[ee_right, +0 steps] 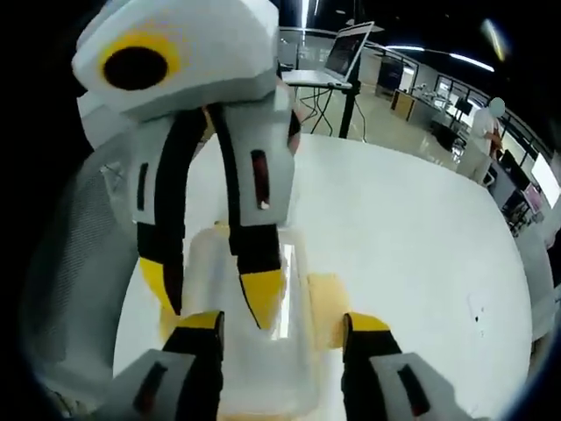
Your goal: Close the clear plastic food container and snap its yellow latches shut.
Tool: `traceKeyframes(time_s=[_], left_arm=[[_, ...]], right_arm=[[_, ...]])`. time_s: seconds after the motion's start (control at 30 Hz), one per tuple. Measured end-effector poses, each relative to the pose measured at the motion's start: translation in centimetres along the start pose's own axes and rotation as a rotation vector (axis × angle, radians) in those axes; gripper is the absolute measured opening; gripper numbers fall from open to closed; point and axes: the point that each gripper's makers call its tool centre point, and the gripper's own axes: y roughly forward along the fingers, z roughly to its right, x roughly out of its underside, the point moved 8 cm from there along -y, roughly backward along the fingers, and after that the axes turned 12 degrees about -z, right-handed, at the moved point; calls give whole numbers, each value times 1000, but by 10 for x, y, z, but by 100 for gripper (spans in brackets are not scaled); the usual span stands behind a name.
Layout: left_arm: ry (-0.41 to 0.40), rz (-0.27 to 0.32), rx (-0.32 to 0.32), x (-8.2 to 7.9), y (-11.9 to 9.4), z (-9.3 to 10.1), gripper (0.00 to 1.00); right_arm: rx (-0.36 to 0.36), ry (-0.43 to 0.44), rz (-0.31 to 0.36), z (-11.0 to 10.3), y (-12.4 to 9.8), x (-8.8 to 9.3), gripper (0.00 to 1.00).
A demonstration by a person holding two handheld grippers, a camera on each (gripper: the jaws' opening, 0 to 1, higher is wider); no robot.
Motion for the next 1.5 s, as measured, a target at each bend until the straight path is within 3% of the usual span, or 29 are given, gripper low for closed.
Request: traceKeyframes(time_s=[0.03,0.1,0.23,0.37,0.43,0.47,0.5,0.57,0.67,0.9,1.0,1.37,1.5], left_arm=[[-3,-2,-1,0,1,2,35],[44,-30,-71,2,2,3,35],[20,-26,-78,1,3,16,36],[35,-60,-147,2,8,26,37],[63,-82,-211,3,10,28,37],[118,-102,-277,2,11,29,38],[125,-86,-310,1,14,33,39],[127,-118,-318,3,18,40,39],[89,-101,-369,6,21,41,38],[104,-95,-355,9,17,41,37],[103,-38,-315,12,16,40,37],[177,-80,-268,14,13,42,35],[180,-78,-264,16,12,43,34]], right_arm=[[-2,2,0,0,0,0,53],[-24,39,-3,0,1,2,52],[-18,32,-3,1,0,1,53],[-41,30,-13,2,1,-1,52],[-47,27,-16,2,1,-1,52],[-51,19,-17,2,1,-2,50],[-60,11,-20,1,2,-2,48],[-71,1,-24,0,2,-3,48],[-105,35,-36,2,3,-3,46],[-144,107,-50,1,4,0,45],[-142,122,-75,-2,4,-1,45],[-175,166,-146,-6,7,-5,44],[-183,183,-144,-7,8,-4,43]])
